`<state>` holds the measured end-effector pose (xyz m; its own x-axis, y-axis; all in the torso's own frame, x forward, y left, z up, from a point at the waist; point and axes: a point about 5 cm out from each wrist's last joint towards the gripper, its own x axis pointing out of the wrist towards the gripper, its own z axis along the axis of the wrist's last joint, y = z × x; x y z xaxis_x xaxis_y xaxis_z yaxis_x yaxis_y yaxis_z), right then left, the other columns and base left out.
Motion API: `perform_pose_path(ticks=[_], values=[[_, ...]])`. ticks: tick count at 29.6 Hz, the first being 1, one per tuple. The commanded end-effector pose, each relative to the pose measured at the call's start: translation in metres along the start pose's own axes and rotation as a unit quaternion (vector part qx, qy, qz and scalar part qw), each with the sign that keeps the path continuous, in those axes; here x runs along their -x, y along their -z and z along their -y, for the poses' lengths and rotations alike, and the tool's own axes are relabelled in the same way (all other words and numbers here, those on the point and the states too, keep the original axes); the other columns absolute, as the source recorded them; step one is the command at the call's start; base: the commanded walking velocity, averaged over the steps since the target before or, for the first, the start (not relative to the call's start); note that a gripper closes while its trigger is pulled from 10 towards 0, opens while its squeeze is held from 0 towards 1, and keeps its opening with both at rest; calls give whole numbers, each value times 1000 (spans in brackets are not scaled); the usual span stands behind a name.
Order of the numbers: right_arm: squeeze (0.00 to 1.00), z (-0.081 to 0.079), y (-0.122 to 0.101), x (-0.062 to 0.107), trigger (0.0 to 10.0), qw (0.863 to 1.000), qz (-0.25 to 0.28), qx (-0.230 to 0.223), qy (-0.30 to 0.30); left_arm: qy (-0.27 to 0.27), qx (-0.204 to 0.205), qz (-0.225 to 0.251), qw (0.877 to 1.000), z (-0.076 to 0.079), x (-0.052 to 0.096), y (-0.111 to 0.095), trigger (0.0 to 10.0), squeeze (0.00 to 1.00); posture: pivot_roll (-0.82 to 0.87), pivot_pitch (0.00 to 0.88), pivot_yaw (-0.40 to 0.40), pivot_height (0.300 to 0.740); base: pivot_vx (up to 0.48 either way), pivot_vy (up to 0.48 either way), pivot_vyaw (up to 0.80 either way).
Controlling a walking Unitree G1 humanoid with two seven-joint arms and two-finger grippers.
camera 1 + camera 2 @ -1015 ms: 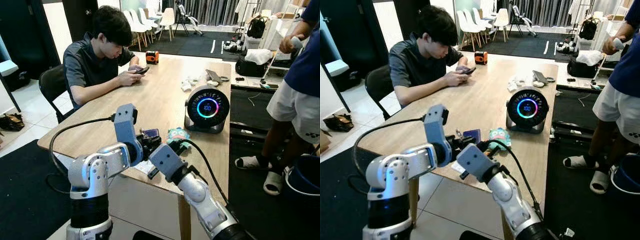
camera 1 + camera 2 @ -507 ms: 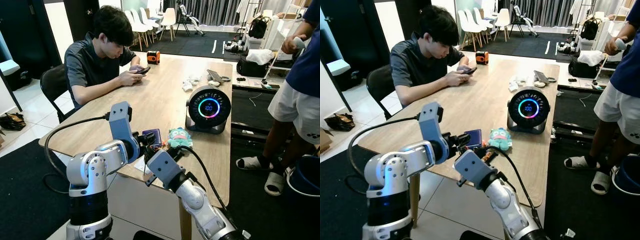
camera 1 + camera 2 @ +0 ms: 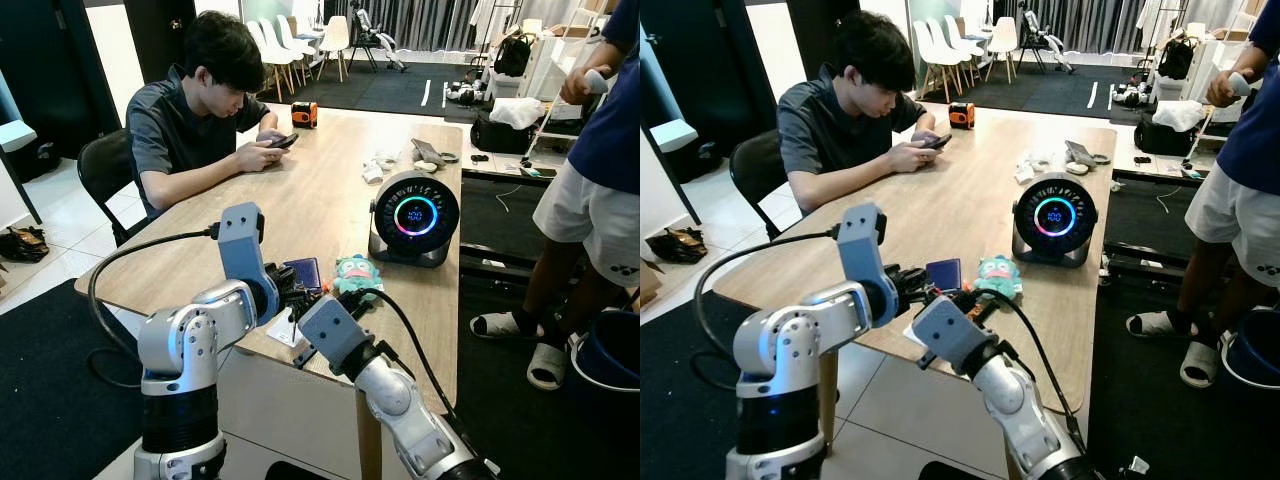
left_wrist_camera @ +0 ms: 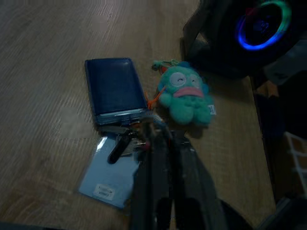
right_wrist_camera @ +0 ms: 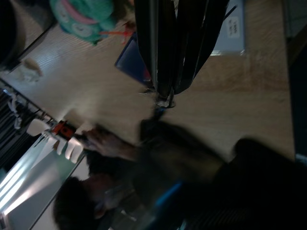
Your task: Hang keys on a hook
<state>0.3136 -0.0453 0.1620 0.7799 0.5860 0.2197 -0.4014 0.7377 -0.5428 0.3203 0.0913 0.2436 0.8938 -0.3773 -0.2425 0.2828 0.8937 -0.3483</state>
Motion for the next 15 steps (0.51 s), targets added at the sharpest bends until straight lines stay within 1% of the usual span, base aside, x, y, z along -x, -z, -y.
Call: perform_pose_path(ticks=[1,2,3,4,6,10,11,12,13,15], values=[[0,2,-19,-7,10000,999,43,5,2,-8,-7,-28,1000,-2,-2,12,0,0,82,114,30,740,0,0,0],[0,3,-18,-6,10000,999,42,5,2,-13,-20,-25,999,-3,-2,11,0,0,82,114,30,740,0,0,0],[0,3,-18,-6,10000,999,42,5,2,-16,-28,-23,999,-3,-2,11,0,0,82,114,31,740,0,0,0],[0,3,-18,-6,10000,999,42,5,2,-16,-28,-23,999,-3,-2,11,0,0,82,114,31,740,0,0,0],[0,3,-17,-6,10000,999,41,6,2,-20,-50,-17,998,-4,-2,10,0,0,81,114,31,740,0,0,0],[0,3,-17,-6,10000,999,40,7,3,-19,-57,-12,998,-3,-1,9,0,0,80,114,32,740,0,0,0],[0,5,-14,-3,10000,999,34,-11,10,0,-68,21,997,-1,4,4,10000,0,80,115,30,740,0,0,0],[0,5,-14,-3,10000,999,34,-11,10,0,-68,21,997,-1,4,4,10000,0,80,115,30,740,0,0,0],[1000,7,-12,-2,10000,999,28,-32,14,7,-69,36,997,-1,8,3,10000,0,81,114,28,740,0,0,0],[1000,8,-12,-3,10000,999,28,-39,16,4,-65,34,997,-3,8,4,10000,0,81,114,28,740,0,0,0]])
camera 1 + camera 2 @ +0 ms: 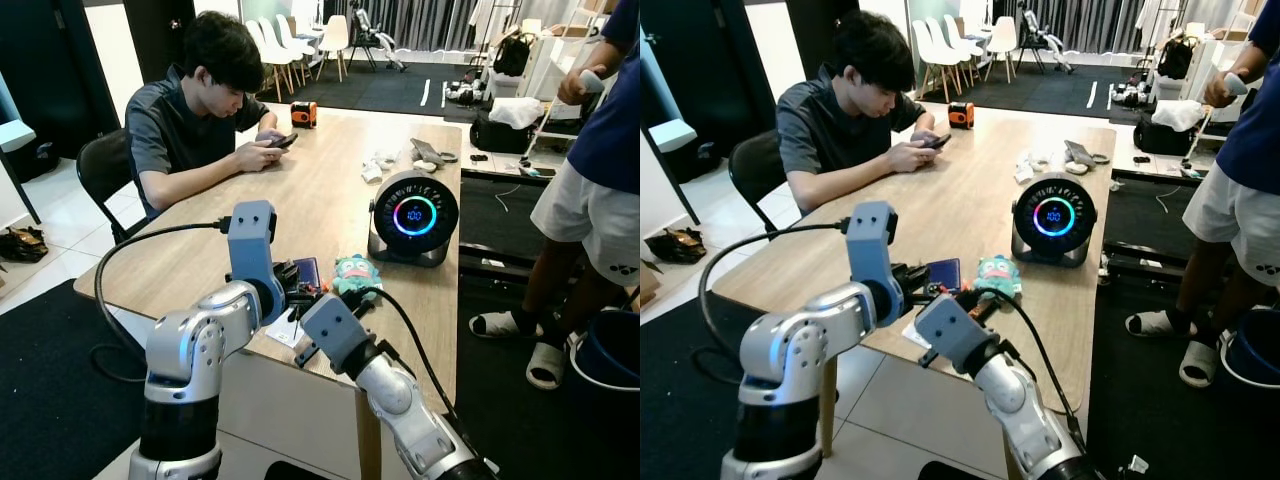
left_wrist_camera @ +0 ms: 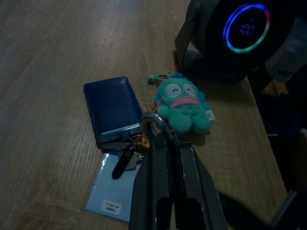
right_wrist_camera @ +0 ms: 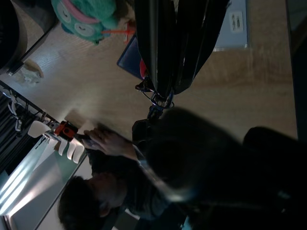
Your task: Hang keys on a hook
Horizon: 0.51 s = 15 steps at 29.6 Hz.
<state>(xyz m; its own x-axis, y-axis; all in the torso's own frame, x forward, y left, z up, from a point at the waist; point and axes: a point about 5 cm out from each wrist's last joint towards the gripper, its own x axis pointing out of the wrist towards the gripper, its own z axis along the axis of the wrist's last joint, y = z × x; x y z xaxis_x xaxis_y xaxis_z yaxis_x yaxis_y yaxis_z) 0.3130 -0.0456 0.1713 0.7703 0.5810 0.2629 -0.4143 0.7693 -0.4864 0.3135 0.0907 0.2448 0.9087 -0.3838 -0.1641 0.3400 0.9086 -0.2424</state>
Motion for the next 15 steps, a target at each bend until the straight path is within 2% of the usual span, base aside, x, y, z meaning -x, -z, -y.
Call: perform_pose_path(ticks=[1,4,5,6,7,8,9,10,12,14,15], values=[[1000,4,-5,-2,10000,1000,9,-9,10,-9,-3,-5,1000,-6,3,4,10000,0,82,115,26,740,0,0,0],[1000,5,-6,-2,10000,1000,10,-13,14,-9,-2,-4,1000,-6,3,4,10000,0,82,114,25,740,0,0,0],[0,5,-6,-2,10000,1000,12,-25,15,-8,2,-1,1000,-6,4,4,10000,0,81,113,23,740,0,0,0],[0,5,-6,-1,10000,998,12,-52,12,-7,12,4,1000,-8,5,4,10000,0,80,112,23,740,0,0,0],[0,5,-6,-1,10000,998,12,-52,12,-7,12,4,1000,-8,5,4,10000,0,80,112,23,740,0,0,0],[0,6,-6,1,10000,996,11,-83,14,-7,21,12,1000,-10,6,3,10000,0,80,111,21,740,0,0,0],[0,6,-6,1,10000,996,11,-83,14,-7,21,12,1000,-10,6,3,10000,0,80,111,21,740,0,0,0],[0,7,-4,4,10000,994,8,-111,16,-9,31,22,999,-13,7,1,10000,0,80,110,20,740,0,0,0],[0,7,-4,4,10000,994,8,-111,16,-9,31,22,999,-13,7,1,10000,0,80,110,20,740,0,0,0],[0,13,5,16,10000,987,-9,-160,33,-56,34,73,995,-29,13,-9,10000,0,80,111,19,740,0,0,0],[0,13,5,16,10000,987,-9,-160,33,-56,34,73,995,-29,13,-9,10000,0,80,111,19,740,0,0,0]])
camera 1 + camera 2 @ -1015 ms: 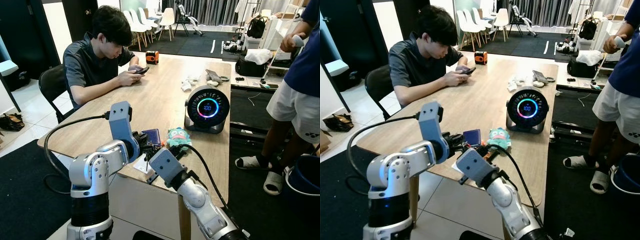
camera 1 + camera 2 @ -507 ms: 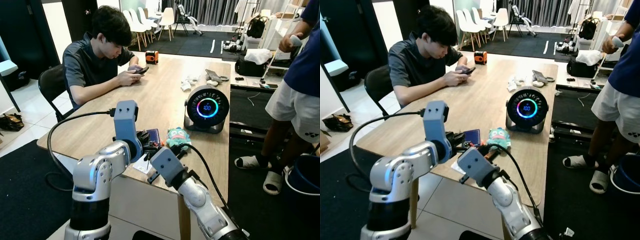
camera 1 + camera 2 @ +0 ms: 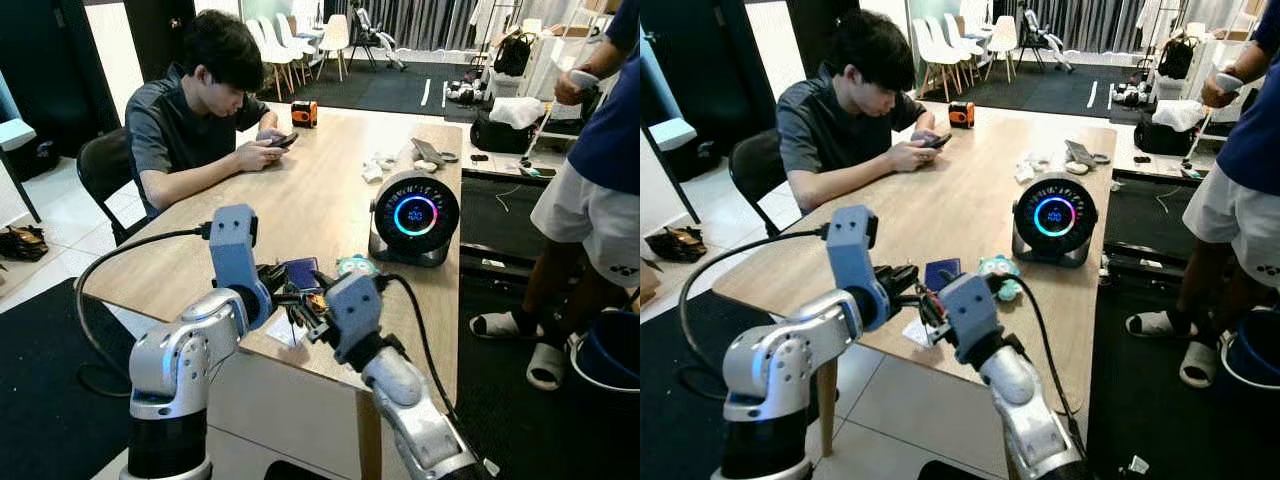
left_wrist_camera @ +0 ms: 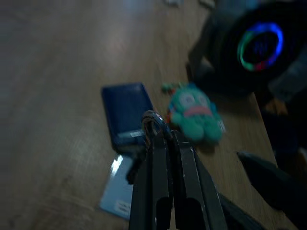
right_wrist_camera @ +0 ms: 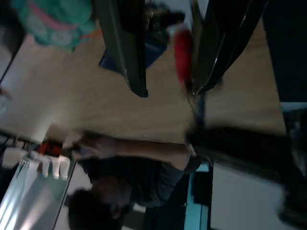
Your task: Hang keys on a hook
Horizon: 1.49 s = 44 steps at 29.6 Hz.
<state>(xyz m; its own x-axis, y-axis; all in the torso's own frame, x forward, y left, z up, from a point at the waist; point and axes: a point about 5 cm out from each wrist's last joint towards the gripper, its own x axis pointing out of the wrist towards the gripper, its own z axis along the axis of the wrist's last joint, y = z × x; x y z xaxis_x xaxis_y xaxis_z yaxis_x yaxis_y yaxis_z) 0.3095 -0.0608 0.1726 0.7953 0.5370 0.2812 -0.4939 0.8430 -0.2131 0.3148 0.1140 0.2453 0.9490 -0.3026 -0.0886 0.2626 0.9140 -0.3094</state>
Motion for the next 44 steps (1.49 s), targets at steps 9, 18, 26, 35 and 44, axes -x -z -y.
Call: perform_pose_path(ticks=[9,18,26,35,44], values=[[0,26,27,38,10000,995,-59,-37,69,-161,-106,127,973,-65,34,-15,10000,0,75,113,18,740,0,0,0],[0,29,44,61,10000,990,-97,-40,96,-293,-171,151,928,-111,70,11,10000,0,77,119,3,740,0,0,0],[0,28,66,82,10000,983,-146,-34,105,-330,-217,48,918,-150,94,68,10000,0,81,117,-2,740,0,0,0],[0,29,114,139,10000,953,-268,-26,136,-286,-224,-80,928,-156,112,149,10000,0,63,121,17,740,0,0,0],[0,54,123,193,10000,919,-316,-17,233,-283,-191,-125,932,-170,130,178,10000,0,57,126,22,740,0,0,0]])
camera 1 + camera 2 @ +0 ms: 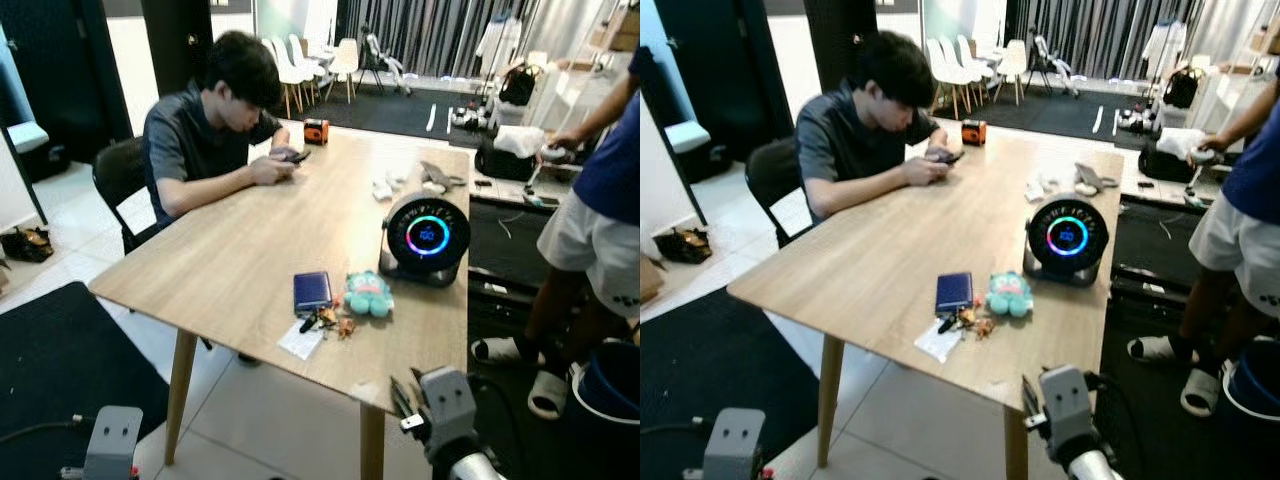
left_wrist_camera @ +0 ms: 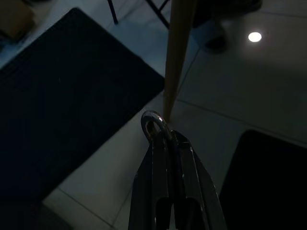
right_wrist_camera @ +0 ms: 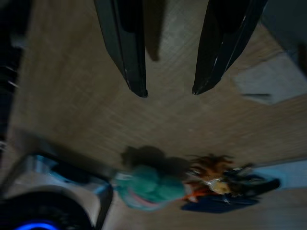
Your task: Hang keys on a hook
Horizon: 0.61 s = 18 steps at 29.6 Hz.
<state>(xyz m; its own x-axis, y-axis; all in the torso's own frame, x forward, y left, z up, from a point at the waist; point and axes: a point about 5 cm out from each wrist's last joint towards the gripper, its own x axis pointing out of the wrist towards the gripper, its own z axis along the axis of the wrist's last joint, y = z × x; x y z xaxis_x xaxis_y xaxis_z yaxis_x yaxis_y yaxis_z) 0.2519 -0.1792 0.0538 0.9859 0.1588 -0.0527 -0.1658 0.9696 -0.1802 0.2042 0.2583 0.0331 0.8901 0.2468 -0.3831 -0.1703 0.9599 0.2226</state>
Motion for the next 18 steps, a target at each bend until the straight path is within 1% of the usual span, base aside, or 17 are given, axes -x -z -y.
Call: perform_pose_path(ticks=[1,2,4,6,7,8,9,10,11,12,14,15,18], values=[[0,22,46,29,10000,991,-121,-12,58,-1,8,9,1000,-3,0,-3,10000,0,57,126,22,740,0,0,0],[0,28,41,28,10000,992,-110,-5,69,-3,8,12,1000,-4,-1,-4,10000,0,61,127,21,740,0,0,0],[0,61,13,20,10000,989,-51,19,135,0,10,32,999,-5,-6,-14,10000,0,51,130,24,740,0,0,0],[0,87,-8,17,10000,982,-13,29,185,7,11,44,999,-2,-9,-20,10000,0,44,131,27,740,0,0,0],[0,97,-14,18,10000,978,-3,35,204,10,10,48,999,0,-11,-22,10000,0,44,131,27,740,0,0,0],[0,103,-17,19,10000,976,2,39,215,12,8,51,999,1,-12,-22,10000,0,44,131,27,740,0,0,0],[0,115,-20,22,10000,970,6,44,239,15,6,54,998,2,-13,-22,10000,0,32,129,32,740,0,0,0],[0,115,-20,22,10000,970,6,44,239,15,6,54,998,2,-13,-22,10000,0,32,129,32,740,0,0,0],[0,123,-21,25,10000,966,9,45,256,18,5,56,998,4,-14,-21,10000,0,30,129,33,740,0,0,0],[0,123,-21,25,10000,966,9,45,256,18,5,56,998,4,-14,-21,10000,0,30,129,33,740,0,0,0],[0,138,-28,31,10000,956,18,47,289,21,4,57,998,5,-15,-21,10000,0,30,129,33,740,0,0,0],[0,138,-28,31,10000,956,18,47,289,21,4,57,998,5,-15,-21,10000,0,30,129,33,740,0,0,0],[0,145,-34,32,10000,952,25,42,303,22,4,57,998,6,-15,-20,10000,0,29,127,28,740,0,0,0]])
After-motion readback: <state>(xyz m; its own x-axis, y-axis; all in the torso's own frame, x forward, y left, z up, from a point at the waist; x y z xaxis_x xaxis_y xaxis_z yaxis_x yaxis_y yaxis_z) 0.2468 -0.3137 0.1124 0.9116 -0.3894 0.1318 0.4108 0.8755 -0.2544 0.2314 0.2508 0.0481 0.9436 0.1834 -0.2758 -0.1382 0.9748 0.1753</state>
